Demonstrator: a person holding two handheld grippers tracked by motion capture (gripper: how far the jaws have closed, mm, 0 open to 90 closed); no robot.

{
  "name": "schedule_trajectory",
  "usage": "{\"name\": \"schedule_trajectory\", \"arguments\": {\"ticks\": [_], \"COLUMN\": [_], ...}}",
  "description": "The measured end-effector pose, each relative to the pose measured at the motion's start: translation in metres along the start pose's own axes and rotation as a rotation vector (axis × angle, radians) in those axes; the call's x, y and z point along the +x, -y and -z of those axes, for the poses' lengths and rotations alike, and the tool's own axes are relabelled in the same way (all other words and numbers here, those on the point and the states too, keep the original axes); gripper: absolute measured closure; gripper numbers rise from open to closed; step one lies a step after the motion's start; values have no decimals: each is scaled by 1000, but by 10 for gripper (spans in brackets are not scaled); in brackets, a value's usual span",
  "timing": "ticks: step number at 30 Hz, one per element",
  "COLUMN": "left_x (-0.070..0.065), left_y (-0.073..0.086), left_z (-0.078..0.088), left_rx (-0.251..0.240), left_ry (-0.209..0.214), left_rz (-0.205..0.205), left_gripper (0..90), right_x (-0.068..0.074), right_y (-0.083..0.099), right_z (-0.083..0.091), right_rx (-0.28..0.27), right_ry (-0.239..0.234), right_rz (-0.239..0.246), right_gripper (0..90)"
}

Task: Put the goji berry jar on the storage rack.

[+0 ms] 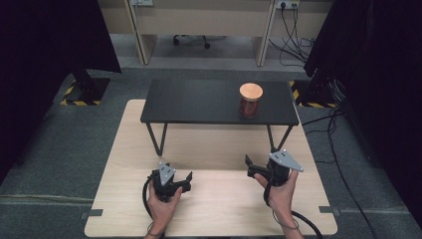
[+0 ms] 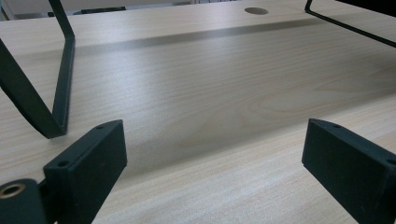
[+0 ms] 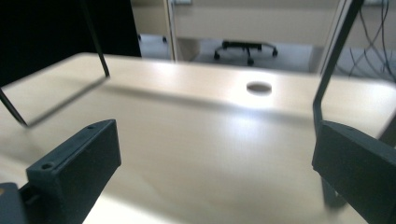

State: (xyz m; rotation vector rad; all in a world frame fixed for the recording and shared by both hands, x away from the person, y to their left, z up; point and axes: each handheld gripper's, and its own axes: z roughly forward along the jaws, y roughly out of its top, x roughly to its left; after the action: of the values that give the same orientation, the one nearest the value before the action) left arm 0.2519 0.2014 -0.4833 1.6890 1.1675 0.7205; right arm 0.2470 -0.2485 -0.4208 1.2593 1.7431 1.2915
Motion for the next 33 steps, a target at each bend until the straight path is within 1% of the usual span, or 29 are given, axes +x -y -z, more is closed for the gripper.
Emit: {"name": "schedule_trajectory", "arguments": {"ticks": [3,5,8,11,15,19,21,25,30,33], "left_x": [0,0,0,0,0,-1,-1,-1,-1,-1], "left_y": [0,0,0,0,1,0,0,1,1,1], "left_z": [0,0,0,0,1,0,0,0,1,1], "left_rx": [0,-1,-1,-2,-2,-2,-2,-2,-4,-4], "left_ry": [-1,-1,-1,-2,-3,-3,-3,-3,-3,-2], "left_rz": [0,0,0,0,-1,-1,-1,0,-1,0], "left_gripper": [59,59,59,59,59,59,59,59,59,59], "right_x": [-2,-2,-3,-4,-3,-4,-4,-3,-5,-5], "right_y": [17,27,37,44,50,57,59,60,62,62], "right_z": [-2,-3,-3,-2,0,2,4,5,6,6], "right_rx": [37,57,83,93,110,123,108,104,96,95], "right_ry": [7,14,22,26,34,32,34,33,30,30], "right_rz": [-16,-17,-24,-30,-8,-19,-20,-20,-36,-34], "right_gripper": [14,17,20,21,26,29,32,33,34,35]}}
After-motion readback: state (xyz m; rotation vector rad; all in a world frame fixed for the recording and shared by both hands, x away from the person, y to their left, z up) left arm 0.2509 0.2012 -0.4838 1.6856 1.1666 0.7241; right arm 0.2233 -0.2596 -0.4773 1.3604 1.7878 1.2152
